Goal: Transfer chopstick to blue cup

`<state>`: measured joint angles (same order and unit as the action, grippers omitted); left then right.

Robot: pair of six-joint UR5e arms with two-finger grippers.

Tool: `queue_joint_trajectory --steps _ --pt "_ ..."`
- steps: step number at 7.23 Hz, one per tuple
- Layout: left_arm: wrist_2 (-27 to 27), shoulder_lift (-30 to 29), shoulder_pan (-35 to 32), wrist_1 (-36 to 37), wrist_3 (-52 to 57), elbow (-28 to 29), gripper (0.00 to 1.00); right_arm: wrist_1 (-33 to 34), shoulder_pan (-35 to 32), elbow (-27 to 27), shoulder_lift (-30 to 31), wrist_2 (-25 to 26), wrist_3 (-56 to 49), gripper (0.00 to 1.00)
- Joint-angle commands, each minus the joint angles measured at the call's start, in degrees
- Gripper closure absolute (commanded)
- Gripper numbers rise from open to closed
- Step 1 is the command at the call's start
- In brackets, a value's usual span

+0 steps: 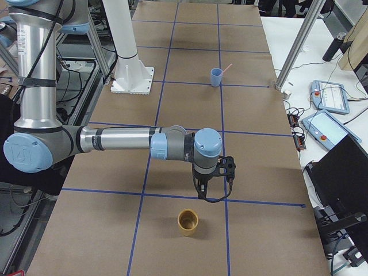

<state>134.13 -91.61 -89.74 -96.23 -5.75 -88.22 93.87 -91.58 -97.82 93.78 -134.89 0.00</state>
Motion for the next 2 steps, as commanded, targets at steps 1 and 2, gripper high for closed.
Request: queue_joint_trajectory --steps 1,2 --pt "-0.01 0.03 0.0 -0.01 0.03 -0.02 0.02 0.0 0.0 -0.09 0.0 0.07 0.0 0.0" --pt "-0.09 0.03 0.0 -0.01 0.03 -0.02 0.02 0.0 0.0 -0.09 0.0 -0.02 0.0 0.0"
